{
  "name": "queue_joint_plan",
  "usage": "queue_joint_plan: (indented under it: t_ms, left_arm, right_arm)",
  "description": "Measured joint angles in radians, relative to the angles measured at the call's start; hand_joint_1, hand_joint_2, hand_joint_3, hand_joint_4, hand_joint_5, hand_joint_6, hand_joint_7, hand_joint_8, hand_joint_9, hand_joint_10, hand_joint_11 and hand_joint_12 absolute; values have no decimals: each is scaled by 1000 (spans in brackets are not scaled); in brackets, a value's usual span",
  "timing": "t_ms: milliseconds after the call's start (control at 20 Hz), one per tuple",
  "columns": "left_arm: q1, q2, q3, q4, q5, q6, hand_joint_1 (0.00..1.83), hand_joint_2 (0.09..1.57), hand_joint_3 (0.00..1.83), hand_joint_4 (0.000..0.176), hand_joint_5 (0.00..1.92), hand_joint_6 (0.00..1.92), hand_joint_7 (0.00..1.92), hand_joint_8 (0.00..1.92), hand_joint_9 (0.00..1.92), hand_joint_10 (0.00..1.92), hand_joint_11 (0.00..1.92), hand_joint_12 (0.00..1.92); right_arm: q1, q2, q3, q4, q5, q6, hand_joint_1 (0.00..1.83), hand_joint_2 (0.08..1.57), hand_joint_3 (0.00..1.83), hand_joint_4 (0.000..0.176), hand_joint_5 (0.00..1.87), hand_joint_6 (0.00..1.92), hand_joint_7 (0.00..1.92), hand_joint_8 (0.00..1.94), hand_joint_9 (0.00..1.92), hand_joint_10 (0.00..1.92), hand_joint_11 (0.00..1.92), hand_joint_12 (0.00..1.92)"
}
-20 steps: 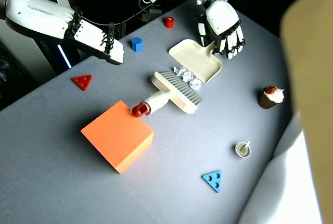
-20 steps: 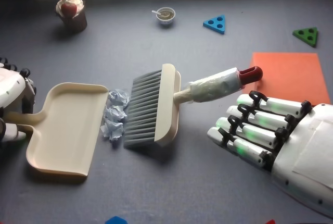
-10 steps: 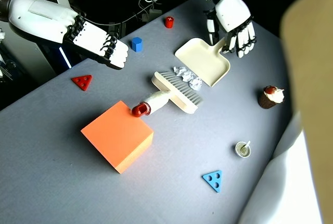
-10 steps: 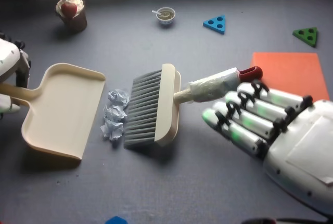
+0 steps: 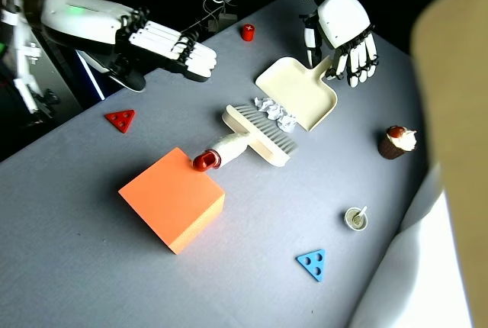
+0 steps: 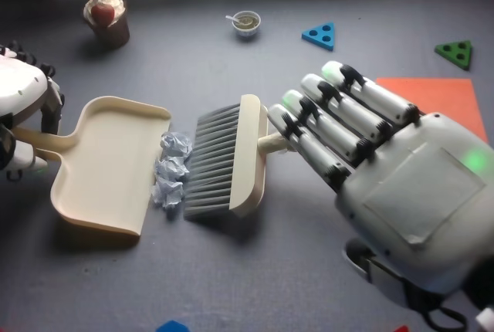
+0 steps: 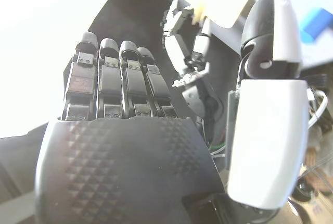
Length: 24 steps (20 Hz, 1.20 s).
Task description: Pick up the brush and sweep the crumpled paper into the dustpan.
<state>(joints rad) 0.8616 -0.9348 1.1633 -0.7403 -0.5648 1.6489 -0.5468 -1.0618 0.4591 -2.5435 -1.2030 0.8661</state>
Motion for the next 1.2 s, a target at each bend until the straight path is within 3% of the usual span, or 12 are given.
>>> queue_joint_plan:
  t_ms: [200, 300, 350, 500, 550, 650, 700, 1200]
  left_arm:
    - [-7, -14, 21, -1, 14, -2, 1103, 1080, 1, 5, 1065, 840, 584, 2, 501, 2, 249, 482]
    - [-8, -23, 33, -1, 11, -6, 1089, 1087, 0, 29, 1048, 869, 581, 3, 507, 5, 252, 486]
    - [-9, -27, 34, -1, 12, -8, 1106, 1080, 0, 0, 1065, 840, 593, 4, 513, 4, 255, 492]
    - [-13, -36, 41, 7, 14, -16, 1109, 1078, 0, 0, 1070, 833, 596, 4, 515, 4, 256, 494]
    - [-19, -39, 49, 7, 20, -16, 1103, 1076, 0, 14, 1075, 824, 601, 4, 513, 2, 260, 499]
    - [-26, -40, 50, 15, 20, -19, 1100, 1075, 0, 21, 1077, 820, 589, 0, 502, 0, 233, 491]
    - [-26, -40, 50, 16, 19, -20, 1121, 1066, 0, 0, 1099, 782, 603, 2, 512, 2, 241, 515]
    - [-38, -55, 61, 23, 34, -19, 1104, 1080, 2, 0, 1064, 841, 589, 3, 499, 2, 205, 559]
  right_arm:
    - [0, -111, 86, 5, -81, 0, 1092, 931, 4, 0, 153, 13, 103, 6, 113, 4, 170, 13]
    - [6, -156, 138, 38, -122, 0, 1109, 939, 5, 0, 190, 21, 125, 11, 134, 10, 189, 22]
    - [22, -189, 170, 98, -138, 0, 1119, 935, 2, 0, 204, 21, 138, 13, 143, 11, 199, 27]
    - [27, -259, 249, 144, -156, 12, 1120, 935, 1, 0, 213, 9, 144, 5, 148, 5, 200, 29]
    - [27, -296, 280, 139, -158, 20, 1127, 941, 3, 0, 219, 7, 155, 7, 148, 3, 189, 25]
    - [27, -346, 322, 133, -152, 35, 1092, 944, 4, 0, 230, 9, 135, 0, 153, 4, 184, 23]
    - [27, -365, 343, 122, -143, 39, 1097, 948, 5, 0, 214, 0, 135, 0, 157, 4, 183, 23]
    - [79, -517, 619, 128, -151, 81, 1090, 943, 0, 0, 195, 0, 133, 0, 138, 0, 176, 23]
